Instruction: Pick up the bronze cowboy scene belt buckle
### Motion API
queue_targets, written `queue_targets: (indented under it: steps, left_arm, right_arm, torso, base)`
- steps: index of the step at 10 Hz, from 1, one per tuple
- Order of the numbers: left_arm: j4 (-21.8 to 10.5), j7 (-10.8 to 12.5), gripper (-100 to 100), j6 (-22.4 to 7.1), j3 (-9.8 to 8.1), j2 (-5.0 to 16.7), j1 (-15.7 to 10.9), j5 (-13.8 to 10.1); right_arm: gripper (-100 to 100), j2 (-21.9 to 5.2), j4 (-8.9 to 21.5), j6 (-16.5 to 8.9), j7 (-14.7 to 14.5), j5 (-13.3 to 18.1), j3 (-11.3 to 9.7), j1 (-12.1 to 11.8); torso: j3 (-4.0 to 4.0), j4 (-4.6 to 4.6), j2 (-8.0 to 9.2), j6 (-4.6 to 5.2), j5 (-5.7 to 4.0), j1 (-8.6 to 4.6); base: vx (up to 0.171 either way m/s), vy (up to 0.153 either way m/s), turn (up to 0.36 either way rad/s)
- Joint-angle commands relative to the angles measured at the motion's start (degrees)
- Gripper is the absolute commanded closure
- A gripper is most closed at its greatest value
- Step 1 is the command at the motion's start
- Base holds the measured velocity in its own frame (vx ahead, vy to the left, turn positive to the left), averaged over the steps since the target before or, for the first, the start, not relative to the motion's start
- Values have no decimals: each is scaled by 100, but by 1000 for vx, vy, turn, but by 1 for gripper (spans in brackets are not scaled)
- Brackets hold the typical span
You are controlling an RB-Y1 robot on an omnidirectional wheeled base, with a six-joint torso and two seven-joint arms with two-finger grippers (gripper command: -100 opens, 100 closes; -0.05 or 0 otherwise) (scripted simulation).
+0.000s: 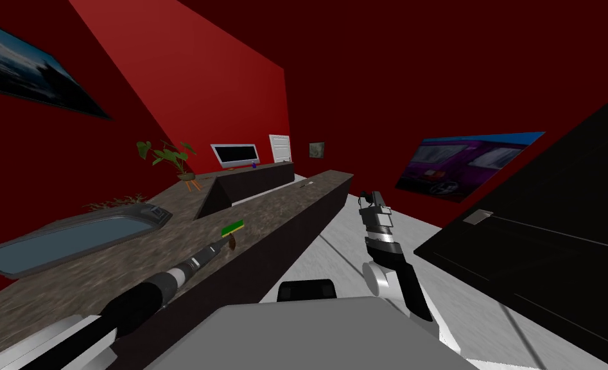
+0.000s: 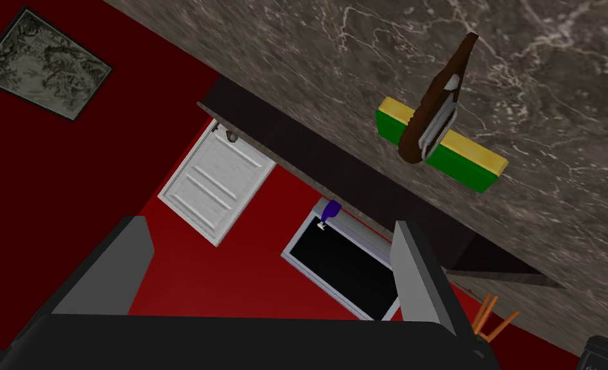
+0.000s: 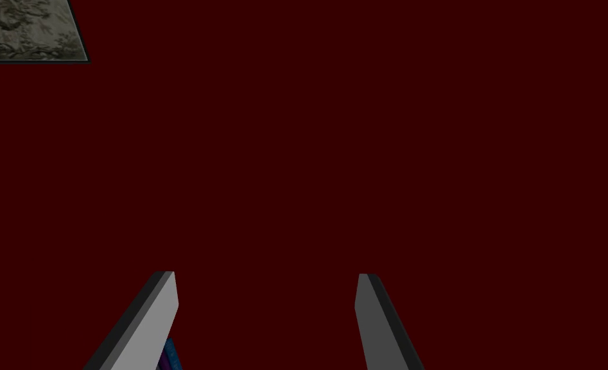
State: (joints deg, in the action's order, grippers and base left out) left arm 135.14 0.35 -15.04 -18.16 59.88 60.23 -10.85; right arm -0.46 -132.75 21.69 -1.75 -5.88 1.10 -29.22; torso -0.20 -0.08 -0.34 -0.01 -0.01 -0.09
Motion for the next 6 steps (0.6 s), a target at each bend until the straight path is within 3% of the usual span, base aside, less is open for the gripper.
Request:
queue_targets:
  steps: [1, 2, 3, 5, 6]
  left_arm:
    - [-51, -24, -100, -214, -56, 286, 190, -117]
    - [-90, -46, -100, -381, -89, 487, 346, -209]
    - [-90, -46, -100, -383, -89, 502, 346, -209]
    - [-171, -90, -100, -701, -147, 845, 646, -388]
    - [-171, -90, -100, -701, -147, 887, 646, -388]
  right_arm:
    - [0, 0, 0, 0, 0, 0, 0, 0]
    - [0, 0, 0, 0, 0, 0, 0, 0]
    - [0, 0, 0, 0, 0, 0, 0, 0]
    - [0, 0, 0, 0, 0, 0, 0, 0]
    - [0, 0, 0, 0, 0, 0, 0, 0]
  torso:
    - [0, 0, 0, 0, 0, 0]
    - [1, 1, 1, 1, 0, 5]
    - [-5, -2, -9, 1, 2, 2]
    - [0, 0, -1, 0, 1, 5]
    - [-4, -1, -7, 0, 0, -2]
  base:
    - [74, -3, -18]
    - [111, -17, -34]
    - [85, -17, -9]
    - [96, -14, -18]
    - [91, -27, -2]
